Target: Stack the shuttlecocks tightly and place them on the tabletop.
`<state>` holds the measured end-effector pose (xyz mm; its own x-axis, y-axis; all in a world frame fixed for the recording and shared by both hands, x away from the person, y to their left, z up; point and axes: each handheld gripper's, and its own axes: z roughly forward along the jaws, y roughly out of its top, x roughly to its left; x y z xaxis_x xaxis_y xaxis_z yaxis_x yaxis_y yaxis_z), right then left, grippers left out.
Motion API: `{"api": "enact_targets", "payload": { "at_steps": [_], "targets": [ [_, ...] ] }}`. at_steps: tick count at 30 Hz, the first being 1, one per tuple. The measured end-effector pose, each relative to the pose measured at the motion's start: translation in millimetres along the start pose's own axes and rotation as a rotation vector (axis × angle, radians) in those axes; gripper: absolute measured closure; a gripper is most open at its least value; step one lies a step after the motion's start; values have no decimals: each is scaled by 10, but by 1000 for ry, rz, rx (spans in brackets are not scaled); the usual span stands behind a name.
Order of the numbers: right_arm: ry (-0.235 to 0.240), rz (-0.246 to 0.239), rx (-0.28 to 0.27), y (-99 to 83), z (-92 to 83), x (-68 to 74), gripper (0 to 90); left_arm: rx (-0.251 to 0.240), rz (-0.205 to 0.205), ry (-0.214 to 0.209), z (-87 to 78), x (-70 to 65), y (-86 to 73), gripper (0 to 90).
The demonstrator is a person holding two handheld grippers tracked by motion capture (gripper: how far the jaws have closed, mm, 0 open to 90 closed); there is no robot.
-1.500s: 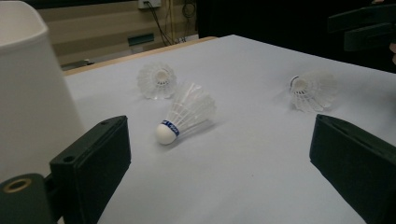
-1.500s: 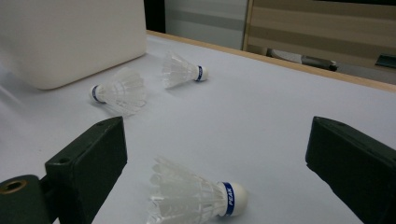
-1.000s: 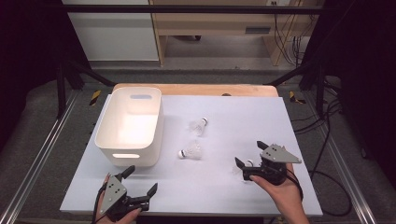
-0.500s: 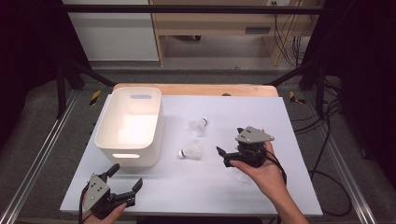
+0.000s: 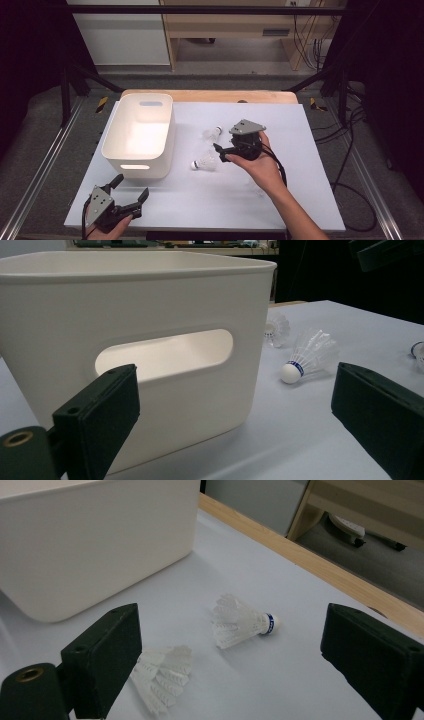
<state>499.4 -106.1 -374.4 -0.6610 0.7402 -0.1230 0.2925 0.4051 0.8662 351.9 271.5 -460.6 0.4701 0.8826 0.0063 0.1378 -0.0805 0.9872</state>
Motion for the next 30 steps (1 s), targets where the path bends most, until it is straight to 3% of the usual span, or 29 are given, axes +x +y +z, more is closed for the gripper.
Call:
{"api": "enact_targets", "payload": {
  "at_steps": [2, 11, 18, 30],
  "targets": [
    [2, 33, -1, 55, 94, -22, 110, 2, -4, 2, 7, 13, -10, 55],
    [-14, 60, 12, 132, 409, -56, 200, 16, 3, 4, 22, 26, -31, 55],
    [-24, 93, 21, 178, 566, -92, 206, 17, -5, 8, 27, 52, -39, 55],
    [-34, 128, 50, 225, 883, -120, 206, -22, -12, 18, 8, 80, -16, 58]
  ]
}}
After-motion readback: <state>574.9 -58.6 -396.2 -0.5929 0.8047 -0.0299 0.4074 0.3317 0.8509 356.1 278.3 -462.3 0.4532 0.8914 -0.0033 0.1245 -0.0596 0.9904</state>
